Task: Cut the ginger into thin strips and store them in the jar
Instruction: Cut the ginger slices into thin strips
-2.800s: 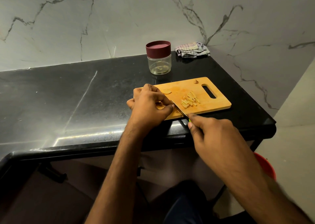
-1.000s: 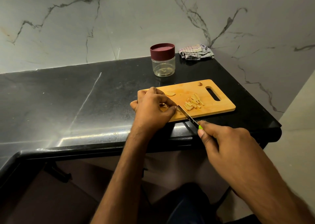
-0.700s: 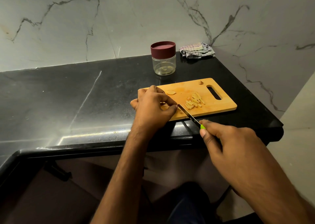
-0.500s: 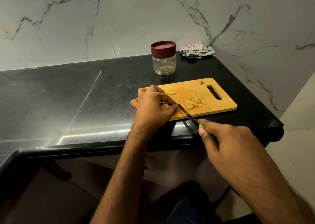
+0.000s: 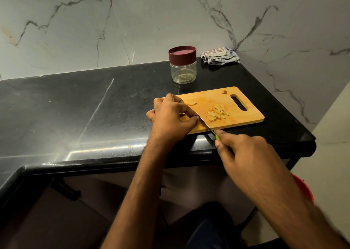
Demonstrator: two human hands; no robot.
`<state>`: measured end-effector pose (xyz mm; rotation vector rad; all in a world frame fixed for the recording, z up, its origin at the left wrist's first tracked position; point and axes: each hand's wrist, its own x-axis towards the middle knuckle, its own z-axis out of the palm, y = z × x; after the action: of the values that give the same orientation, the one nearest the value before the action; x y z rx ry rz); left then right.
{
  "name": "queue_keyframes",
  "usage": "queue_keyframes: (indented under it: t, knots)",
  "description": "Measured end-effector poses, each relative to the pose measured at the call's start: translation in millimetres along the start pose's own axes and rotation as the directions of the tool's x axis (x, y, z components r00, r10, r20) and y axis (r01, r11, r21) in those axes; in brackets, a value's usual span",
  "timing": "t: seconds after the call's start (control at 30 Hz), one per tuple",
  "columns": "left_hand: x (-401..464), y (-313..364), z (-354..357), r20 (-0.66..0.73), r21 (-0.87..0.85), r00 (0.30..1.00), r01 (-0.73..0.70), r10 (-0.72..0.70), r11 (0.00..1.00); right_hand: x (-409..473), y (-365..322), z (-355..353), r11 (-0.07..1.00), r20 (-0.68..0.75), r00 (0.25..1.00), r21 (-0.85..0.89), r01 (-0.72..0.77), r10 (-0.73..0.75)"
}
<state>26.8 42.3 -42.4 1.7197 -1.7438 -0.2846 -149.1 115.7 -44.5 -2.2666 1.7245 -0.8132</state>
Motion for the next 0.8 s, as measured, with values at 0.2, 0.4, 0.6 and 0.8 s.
queue_keyframes:
  t: [0.2, 0.4, 0.6, 0.8]
  knots:
    - [-0.4, -2.6, 2.9, -0.010, 0.009, 1.000, -0.018, 0.018, 1.000, -8.0, 8.2, -6.1, 0.994, -0.058, 0.998, -0.106, -0.038, 0.032]
    - [-3.1, -2.2, 4.2, 0.003, -0.003, 0.989, -0.150, 0.150, 0.989, -4.2, 6.1, -2.3, 0.989, -0.024, 0.998, -0.133, -0.060, 0.058]
    - [-2.4, 0.0, 4.6, 0.076, 0.045, 0.979, -0.195, 0.192, 0.980, -5.0, 4.7, -3.8, 0.990, -0.010, 0.999, -0.135, -0.045, 0.044]
    - [-2.4, -1.7, 3.8, 0.070, 0.013, 0.980, -0.188, 0.187, 0.982, -6.0, 6.5, -5.4, 0.997, -0.039, 0.999, -0.078, -0.021, 0.018]
